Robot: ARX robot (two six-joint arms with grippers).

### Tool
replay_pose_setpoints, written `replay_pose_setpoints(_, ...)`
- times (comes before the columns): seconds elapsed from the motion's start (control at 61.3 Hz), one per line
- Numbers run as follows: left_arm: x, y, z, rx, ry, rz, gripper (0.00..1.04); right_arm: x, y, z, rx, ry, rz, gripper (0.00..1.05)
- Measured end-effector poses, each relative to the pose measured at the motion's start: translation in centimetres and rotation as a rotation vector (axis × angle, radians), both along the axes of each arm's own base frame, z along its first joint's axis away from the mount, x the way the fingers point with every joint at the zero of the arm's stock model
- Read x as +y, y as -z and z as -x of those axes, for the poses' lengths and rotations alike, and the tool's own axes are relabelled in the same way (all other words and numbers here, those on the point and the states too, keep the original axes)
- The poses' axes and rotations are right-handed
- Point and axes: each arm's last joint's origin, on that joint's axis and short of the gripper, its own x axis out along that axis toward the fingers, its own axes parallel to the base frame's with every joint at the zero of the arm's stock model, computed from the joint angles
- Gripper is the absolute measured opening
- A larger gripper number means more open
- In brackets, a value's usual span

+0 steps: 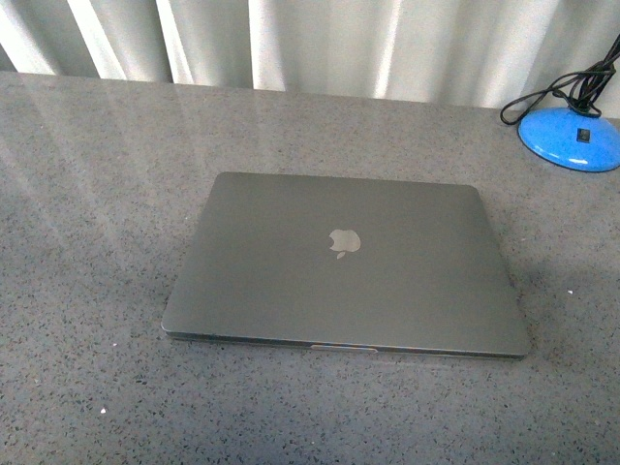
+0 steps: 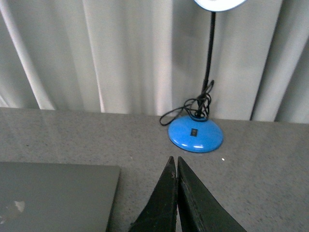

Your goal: Close laptop

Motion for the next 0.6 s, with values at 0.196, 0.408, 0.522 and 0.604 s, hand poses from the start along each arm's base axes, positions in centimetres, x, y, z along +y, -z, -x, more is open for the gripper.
replay_pose_setpoints(0.196, 0.6, -1.4, 1.1, -0.04, -0.019, -0.005, 0.04, -0.1, -1.0, 1.3, -0.031, 0.005, 0.0, 0.01)
replay_pose_setpoints(0.408, 0.6, -2.2, 2.7, -0.026, -0.021, -0.007, 0.04, -0.1, -1.4, 2.3, -0.04, 0.005, 0.0, 0.01)
replay_pose_setpoints(0.522, 0.6, -2.5, 3.2, -0.035, -0.021, -0.007, 0.04, -0.1, -1.6, 2.8, -0.047, 0.005, 0.0, 0.01)
replay_pose_setpoints(0.604, 0.6, -2.5, 3.5, -0.035, -0.021, -0.007, 0.04, -0.1, -1.7, 3.1, -0.048, 0.005, 0.0, 0.01)
